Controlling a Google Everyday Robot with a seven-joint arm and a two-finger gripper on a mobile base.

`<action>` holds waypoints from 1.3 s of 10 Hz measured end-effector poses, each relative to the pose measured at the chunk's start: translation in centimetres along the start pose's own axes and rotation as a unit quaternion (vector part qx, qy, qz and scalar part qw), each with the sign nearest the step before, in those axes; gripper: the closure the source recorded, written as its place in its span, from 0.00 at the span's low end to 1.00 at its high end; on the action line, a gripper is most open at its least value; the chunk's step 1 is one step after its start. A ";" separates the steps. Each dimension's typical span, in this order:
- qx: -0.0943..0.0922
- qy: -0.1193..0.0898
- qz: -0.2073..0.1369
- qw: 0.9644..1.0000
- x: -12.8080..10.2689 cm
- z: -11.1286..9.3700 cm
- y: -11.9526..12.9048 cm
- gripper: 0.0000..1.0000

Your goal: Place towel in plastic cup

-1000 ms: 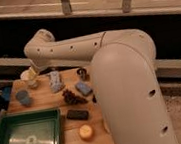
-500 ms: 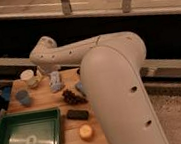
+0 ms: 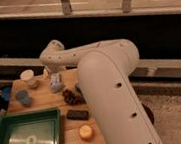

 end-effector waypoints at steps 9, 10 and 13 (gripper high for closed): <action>-0.013 0.005 0.018 1.000 0.3 3.3 -1.5 0.20; -0.016 0.002 0.019 1.000 -0.3 3.9 -1.9 0.20; -0.033 0.003 0.018 0.999 -1.0 6.2 -1.1 0.20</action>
